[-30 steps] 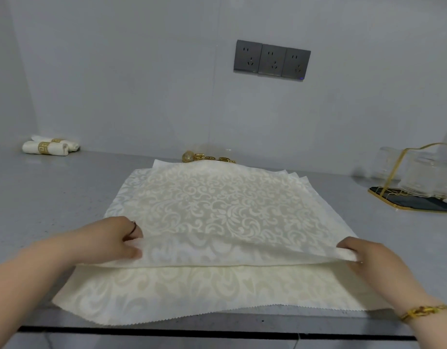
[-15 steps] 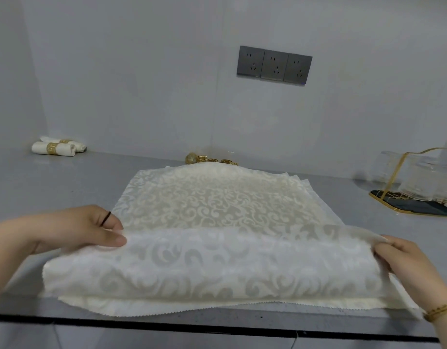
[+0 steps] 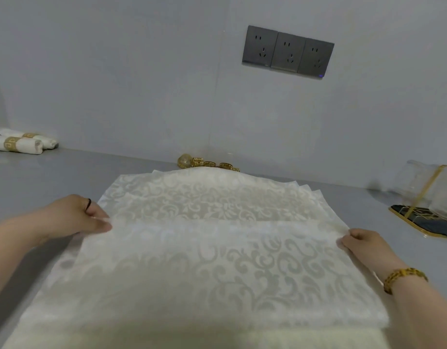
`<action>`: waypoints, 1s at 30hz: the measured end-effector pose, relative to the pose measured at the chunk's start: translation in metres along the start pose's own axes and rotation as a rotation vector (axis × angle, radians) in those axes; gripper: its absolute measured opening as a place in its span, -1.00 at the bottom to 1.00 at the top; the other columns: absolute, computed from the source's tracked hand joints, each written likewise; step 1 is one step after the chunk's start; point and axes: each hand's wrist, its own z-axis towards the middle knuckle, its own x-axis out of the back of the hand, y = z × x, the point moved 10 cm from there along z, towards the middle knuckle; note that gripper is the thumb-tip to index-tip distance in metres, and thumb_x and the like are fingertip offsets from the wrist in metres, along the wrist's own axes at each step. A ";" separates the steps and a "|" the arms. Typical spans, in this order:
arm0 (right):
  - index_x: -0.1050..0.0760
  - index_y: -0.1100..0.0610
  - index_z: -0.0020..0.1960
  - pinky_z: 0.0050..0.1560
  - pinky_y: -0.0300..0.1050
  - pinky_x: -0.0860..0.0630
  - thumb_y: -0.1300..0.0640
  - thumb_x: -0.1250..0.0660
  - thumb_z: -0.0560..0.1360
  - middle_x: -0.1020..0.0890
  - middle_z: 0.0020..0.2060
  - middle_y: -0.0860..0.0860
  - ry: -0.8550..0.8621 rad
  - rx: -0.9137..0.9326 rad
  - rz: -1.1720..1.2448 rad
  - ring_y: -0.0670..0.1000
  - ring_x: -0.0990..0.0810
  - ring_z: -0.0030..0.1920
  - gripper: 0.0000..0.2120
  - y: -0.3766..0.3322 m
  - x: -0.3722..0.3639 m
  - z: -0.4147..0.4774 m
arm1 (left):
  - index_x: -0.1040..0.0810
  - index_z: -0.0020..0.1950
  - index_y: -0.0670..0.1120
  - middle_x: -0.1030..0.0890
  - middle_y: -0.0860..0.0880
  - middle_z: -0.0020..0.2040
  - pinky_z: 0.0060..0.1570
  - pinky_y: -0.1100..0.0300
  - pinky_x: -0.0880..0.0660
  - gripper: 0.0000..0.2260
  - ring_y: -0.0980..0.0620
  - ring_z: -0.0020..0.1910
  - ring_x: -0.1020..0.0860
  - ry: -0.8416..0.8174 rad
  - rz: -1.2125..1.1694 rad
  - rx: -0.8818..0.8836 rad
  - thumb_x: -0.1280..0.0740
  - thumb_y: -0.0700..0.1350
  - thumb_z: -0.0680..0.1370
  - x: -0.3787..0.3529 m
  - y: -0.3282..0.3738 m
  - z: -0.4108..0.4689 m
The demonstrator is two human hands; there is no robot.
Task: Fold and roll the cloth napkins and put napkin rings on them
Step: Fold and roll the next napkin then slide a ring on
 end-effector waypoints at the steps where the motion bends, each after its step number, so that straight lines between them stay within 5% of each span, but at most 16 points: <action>1: -0.15 0.15 -0.44 -0.41 -0.14 -0.06 0.33 -0.21 0.49 -0.21 -0.52 0.05 0.010 0.004 -0.017 0.00 -0.17 -0.47 -0.61 -0.003 -0.005 0.011 | -0.58 -0.42 -0.08 -0.56 0.03 -0.42 -0.18 0.21 -0.34 -0.83 0.00 -0.30 -0.48 0.059 0.025 -0.020 -0.51 -0.21 0.33 0.002 0.006 0.010; 5: -0.25 0.22 -0.32 -0.37 -0.12 -0.10 0.32 -0.15 0.52 -0.32 -0.38 0.12 0.033 0.024 -0.101 0.04 -0.25 -0.36 -0.76 -0.013 -0.027 0.051 | -0.51 -0.33 -0.10 -0.50 -0.08 -0.31 -0.26 0.18 -0.30 -0.85 -0.03 -0.26 -0.43 0.166 0.153 -0.039 -0.39 -0.22 0.44 -0.002 0.014 0.046; 8: -0.22 0.20 -0.37 -0.36 -0.12 -0.12 0.25 -0.18 0.51 -0.29 -0.42 0.10 0.000 0.058 -0.188 0.05 -0.24 -0.36 -0.70 -0.018 -0.046 0.069 | -0.57 -0.21 -0.12 -0.53 -0.08 -0.15 -0.12 0.20 -0.30 -0.95 -0.05 -0.10 -0.47 0.216 0.201 -0.038 -0.40 -0.18 0.45 -0.005 0.012 0.063; 17: -0.12 0.14 -0.41 -0.41 -0.15 -0.12 0.15 -0.12 0.54 -0.25 -0.47 0.03 0.057 0.028 -0.420 0.02 -0.21 -0.43 -0.63 -0.013 -0.058 0.094 | -0.49 -0.33 0.05 -0.53 -0.02 -0.21 -0.09 0.18 -0.33 -0.81 -0.03 -0.11 -0.46 0.185 0.294 -0.005 -0.37 -0.10 0.48 -0.017 0.005 0.090; 21: -0.24 0.14 -0.35 -0.39 -0.16 -0.20 0.12 -0.09 0.56 -0.34 -0.43 0.01 0.044 0.024 -0.517 0.02 -0.34 -0.36 -0.69 -0.012 -0.062 0.097 | -0.54 -0.15 0.02 -0.55 -0.03 -0.05 -0.04 0.19 -0.34 -0.95 -0.01 -0.04 -0.46 0.125 0.388 -0.022 -0.31 -0.08 0.52 -0.026 0.011 0.092; 25: -0.35 0.16 0.20 -0.04 -0.12 -0.38 0.01 -0.13 0.56 -0.52 -0.05 0.03 -0.073 -0.059 -0.555 0.08 -0.48 0.01 -0.70 -0.009 -0.067 0.094 | -0.44 0.29 -0.07 -0.43 -0.06 0.30 0.19 0.16 -0.31 -0.67 -0.07 0.26 -0.42 0.119 0.469 -0.047 -0.28 -0.06 0.53 -0.027 0.019 0.081; 28: -0.15 0.12 0.43 0.27 0.01 -0.31 0.01 -0.22 0.52 -0.36 0.33 0.12 -0.048 -0.079 -0.498 0.17 -0.34 0.32 -0.46 -0.019 -0.060 0.081 | -0.55 0.16 -0.06 -0.52 0.00 0.25 0.16 0.17 -0.33 -0.76 -0.02 0.23 -0.47 0.261 0.347 -0.302 -0.31 -0.07 0.51 -0.023 0.058 0.035; 30: -0.16 0.13 0.43 0.31 0.00 -0.24 0.05 -0.20 0.53 -0.30 0.37 0.12 0.066 0.063 -0.524 0.16 -0.26 0.36 -0.49 -0.042 -0.056 0.063 | -0.58 0.10 0.01 -0.51 0.17 0.13 0.18 0.33 -0.30 -0.65 0.21 0.15 -0.45 0.216 0.333 -0.588 -0.21 0.19 0.49 -0.044 0.098 -0.017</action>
